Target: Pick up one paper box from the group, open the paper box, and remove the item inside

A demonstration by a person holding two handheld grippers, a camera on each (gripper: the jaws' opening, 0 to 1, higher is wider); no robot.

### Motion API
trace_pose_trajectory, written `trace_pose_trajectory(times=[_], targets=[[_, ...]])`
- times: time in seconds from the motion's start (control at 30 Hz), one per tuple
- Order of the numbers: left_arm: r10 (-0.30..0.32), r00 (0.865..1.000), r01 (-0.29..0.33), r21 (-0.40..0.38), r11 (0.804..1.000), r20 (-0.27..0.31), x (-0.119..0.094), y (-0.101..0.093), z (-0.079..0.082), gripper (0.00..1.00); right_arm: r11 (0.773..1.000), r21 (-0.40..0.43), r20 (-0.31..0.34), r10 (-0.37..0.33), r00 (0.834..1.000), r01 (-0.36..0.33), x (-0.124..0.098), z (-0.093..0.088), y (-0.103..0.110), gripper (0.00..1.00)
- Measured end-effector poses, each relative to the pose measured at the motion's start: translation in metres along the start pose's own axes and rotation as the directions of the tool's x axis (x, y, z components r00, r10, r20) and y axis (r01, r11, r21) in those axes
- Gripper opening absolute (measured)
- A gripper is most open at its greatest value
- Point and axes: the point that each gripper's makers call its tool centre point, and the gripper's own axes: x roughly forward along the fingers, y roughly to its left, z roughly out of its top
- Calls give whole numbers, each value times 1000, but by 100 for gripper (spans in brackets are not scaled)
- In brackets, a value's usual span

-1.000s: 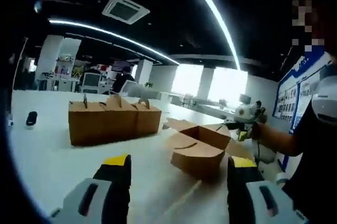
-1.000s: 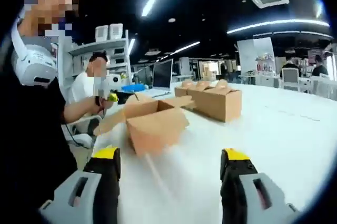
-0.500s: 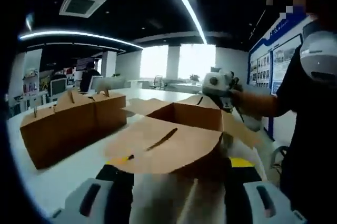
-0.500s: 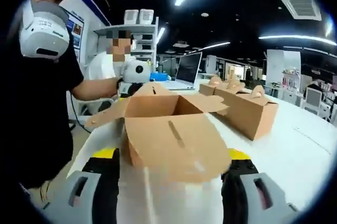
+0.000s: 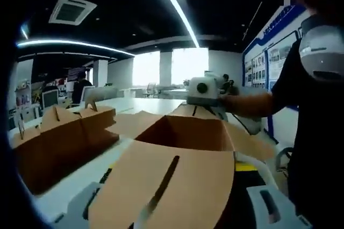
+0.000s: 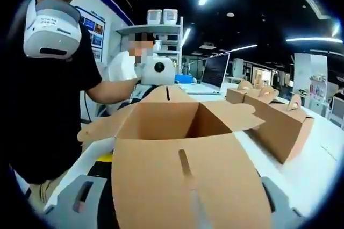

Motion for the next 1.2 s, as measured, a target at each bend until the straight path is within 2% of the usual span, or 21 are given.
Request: trace_pose_trajectory(times=[0.17, 0.3, 0.4, 0.47, 0.57, 0.6, 0.63, 0.7, 0.8, 0.83, 0.87, 0.9, 0.93, 0.97, 1.0, 1.03, 1.07, 1.1, 1.13, 1.17, 1.2], targets=[[15, 1000, -15, 36, 999, -1, -1, 4, 2, 67, 997, -74, -10, -24, 1000, 23, 1, 3, -1, 72], [41, 999, -40, 102, 994, -10, -2, 11, 5, 67, 979, -197, -39, -57, 998, 48, 1, 7, -1, 71], [78, 997, -71, 210, 975, -28, -3, 17, 9, 67, 948, -311, -62, -99, 993, 75, 0, 12, -4, 71], [118, 992, -96, 337, 937, -45, -4, 20, 13, 67, 894, -436, -80, -154, 985, 105, -1, 20, -8, 71], [185, 980, -130, 483, 866, -68, -3, 24, 17, 67, 819, -557, -82, -222, 972, 140, -5, 31, -18, 71], [227, 971, -147, 565, 812, -72, -3, 27, 20, 67, 790, -594, -75, -245, 967, 154, -6, 35, -21, 71], [254, 964, -156, 613, 774, -75, -3, 29, 21, 67, 775, -611, -71, -257, 964, 162, -7, 38, -22, 71], [298, 952, -178, 667, 723, -69, -5, 32, 27, 67, 739, -649, -62, -288, 956, 181, -8, 42, -27, 71], [335, 942, -208, 718, 664, -37, -8, 32, 39, 66, 654, -731, -67, -353, 933, 195, -9, 45, -32, 71], [344, 939, -226, 739, 635, -8, -10, 36, 44, 66, 617, -760, -60, -379, 923, 204, -10, 48, -33, 71], [359, 933, -244, 763, 598, 17, -12, 35, 50, 66, 570, -794, -45, -404, 914, 213, -12, 53, -34, 71], [380, 924, -256, 793, 553, 34, -14, 35, 55, 66, 524, -822, -25, -423, 906, 223, -13, 59, -32, 71], [407, 913, -258, 833, 490, 43, -17, 36, 58, 66, 478, -846, 0, -443, 897, 236, -14, 67, -30, 71], [441, 896, -248, 873, 419, 43, -20, 37, 60, 66, 443, -855, 42, -457, 888, 268, -15, 79, -25, 71], [471, 881, -238, 910, 339, 55, -23, 37, 62, 66, 400, -871, 66, -477, 876, 284, -16, 85, -22, 71], [493, 868, -239, 923, 300, 65, -24, 35, 64, 66, 392, -877, 64, -478, 876, 277, -14, 86, -17, 71], [496, 867, -242, 911, 334, 49, -24, 33, 59, 66, 422, -871, 31, -465, 885, 252, -11, 79, -12, 71], [500, 866, -232, 889, 396, 4, -24, 35, 47, 66, 447, -866, -2, -450, 893, 224, -8, 71, -9, 71], [491, 871, -216, 877, 430, -26, -22, 35, 37, 64, 473, -860, -45, -444, 895, 192, -7, 59, -8, 71], [476, 879, -200, 884, 422, -28, -20, 35, 31, 64, 477, -861, -73, -460, 885, 178, -7, 47, -12, 71], [472, 881, -184, 893, 410, -35, -17, 34, 24, 63, 471, -866, -94, -478, 874, 165, -8, 37, -16, 71]])
